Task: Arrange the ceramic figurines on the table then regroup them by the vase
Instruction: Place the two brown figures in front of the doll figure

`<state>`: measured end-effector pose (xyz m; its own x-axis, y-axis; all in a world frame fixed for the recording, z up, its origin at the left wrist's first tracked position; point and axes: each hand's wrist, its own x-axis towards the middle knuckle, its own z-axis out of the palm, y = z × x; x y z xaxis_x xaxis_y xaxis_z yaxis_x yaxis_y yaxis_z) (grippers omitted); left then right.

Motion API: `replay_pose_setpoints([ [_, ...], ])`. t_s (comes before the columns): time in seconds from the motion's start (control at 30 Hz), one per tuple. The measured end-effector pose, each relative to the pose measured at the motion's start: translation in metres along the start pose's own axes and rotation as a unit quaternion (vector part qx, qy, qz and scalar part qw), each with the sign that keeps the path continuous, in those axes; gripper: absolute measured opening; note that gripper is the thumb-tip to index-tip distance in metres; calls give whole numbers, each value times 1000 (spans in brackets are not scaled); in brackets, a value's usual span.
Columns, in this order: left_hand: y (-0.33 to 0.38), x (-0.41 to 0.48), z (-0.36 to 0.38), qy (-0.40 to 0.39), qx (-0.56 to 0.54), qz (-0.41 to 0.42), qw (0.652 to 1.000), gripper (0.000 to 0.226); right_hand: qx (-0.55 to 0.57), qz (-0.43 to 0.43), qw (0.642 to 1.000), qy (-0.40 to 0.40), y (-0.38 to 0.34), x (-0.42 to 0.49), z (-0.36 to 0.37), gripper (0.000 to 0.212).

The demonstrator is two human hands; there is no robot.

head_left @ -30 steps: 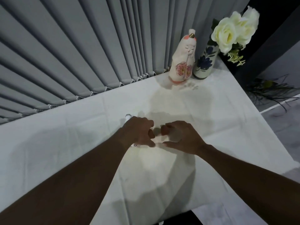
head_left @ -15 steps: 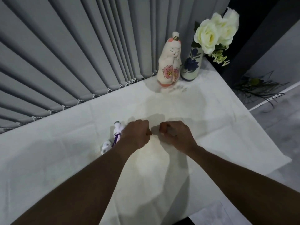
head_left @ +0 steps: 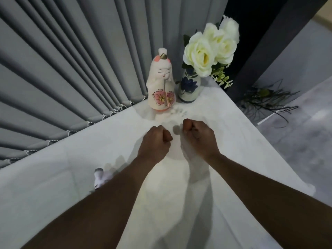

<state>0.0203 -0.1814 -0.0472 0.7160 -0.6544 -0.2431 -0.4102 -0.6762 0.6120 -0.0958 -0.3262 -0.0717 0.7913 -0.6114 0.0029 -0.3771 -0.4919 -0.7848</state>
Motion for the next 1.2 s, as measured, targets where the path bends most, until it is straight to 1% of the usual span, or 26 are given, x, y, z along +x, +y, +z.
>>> replay_pose_setpoints([
  [0.13, 10, 20, 17, 32, -41, 23, 998, 9, -6, 30, 999, 21, 17, 22, -3, 11],
  [0.27, 24, 36, 28, 96, -86, 25, 991, 10, 16, 49, 998, 39, 22, 34, -6, 5],
  [0.33, 31, 45, 36, 112, -117, 13, 987, 11, 3, 47, 998, 42, 25, 43, -6, 6],
  [0.43, 39, 62, 46, 131, -143, -8, 981, 22, -11, 29, 998, 47, 26, 57, -3, 12],
  [0.57, 39, 73, 53, 157, -146, -6, 977, 19, -11, 22, 997, 74, 26, 65, 3, 9],
  [0.73, 39, 74, 55, 165, -149, -11, 975, 20, -17, -1, 996, 89, 30, 62, 6, 10],
  [0.87, 40, 74, 53, 157, -156, -23, 975, 20, -16, 6, 996, 85, 31, 63, 8, 9],
  [0.97, 42, 74, 49, 139, -167, -24, 976, 23, -18, 20, 997, 71, 32, 62, 8, 6],
  [1.03, 44, 72, 44, 110, -182, -29, 977, 31, -13, 34, 998, 57, 29, 59, 6, 5],
  [1.07, 43, 70, 41, 95, -184, -28, 978, 34, -10, 51, 998, 46, 28, 56, 5, 13],
  [1.1, 42, 67, 38, 81, -177, -21, 981, 37, -12, 78, 996, 32, 25, 50, 6, 26],
  [1.17, 38, 59, 29, 46, -132, -9, 990, 44, -25, 130, 991, 17, 20, 35, 8, 55],
  [1.2, 36, 52, 22, 21, -98, -9, 995, 51, -35, 139, 990, 18, 17, 25, 10, 65],
])
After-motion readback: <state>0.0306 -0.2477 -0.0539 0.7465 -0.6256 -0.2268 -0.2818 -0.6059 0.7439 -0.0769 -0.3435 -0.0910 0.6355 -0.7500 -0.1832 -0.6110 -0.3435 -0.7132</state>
